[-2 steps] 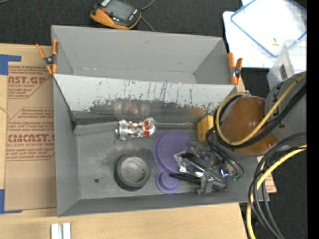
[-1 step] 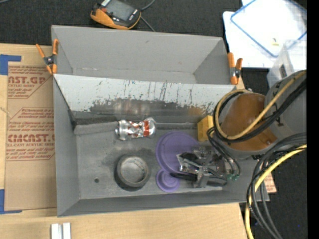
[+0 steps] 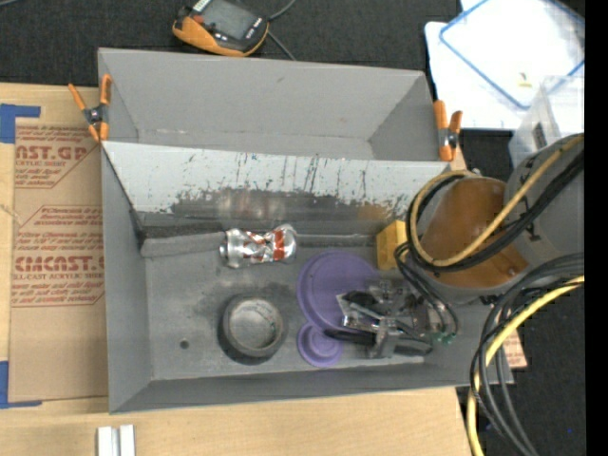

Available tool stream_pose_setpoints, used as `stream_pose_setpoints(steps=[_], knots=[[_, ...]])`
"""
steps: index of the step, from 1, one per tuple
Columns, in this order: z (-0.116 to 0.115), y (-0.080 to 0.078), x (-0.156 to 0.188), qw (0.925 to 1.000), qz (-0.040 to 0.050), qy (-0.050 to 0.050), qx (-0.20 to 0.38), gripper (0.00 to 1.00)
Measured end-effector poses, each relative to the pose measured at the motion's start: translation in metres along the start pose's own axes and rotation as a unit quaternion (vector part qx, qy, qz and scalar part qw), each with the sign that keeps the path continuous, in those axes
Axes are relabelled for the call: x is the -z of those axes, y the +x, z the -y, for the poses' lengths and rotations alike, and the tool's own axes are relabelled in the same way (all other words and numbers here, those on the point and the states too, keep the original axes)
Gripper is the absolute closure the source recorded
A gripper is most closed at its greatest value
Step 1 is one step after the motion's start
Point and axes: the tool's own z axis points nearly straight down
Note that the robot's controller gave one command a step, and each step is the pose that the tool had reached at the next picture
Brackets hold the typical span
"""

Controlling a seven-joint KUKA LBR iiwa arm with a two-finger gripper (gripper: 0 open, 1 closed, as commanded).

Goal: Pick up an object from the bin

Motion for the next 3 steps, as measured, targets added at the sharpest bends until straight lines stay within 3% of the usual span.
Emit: stream_pose_setpoints(steps=[2,3], knots=[[0.0,0.001,0.018,1.0,-0.0022,0.0,0.0,1.0],[-0.001,0.004,0.041,1.0,-0.0077,0.0,0.0,1.0]])
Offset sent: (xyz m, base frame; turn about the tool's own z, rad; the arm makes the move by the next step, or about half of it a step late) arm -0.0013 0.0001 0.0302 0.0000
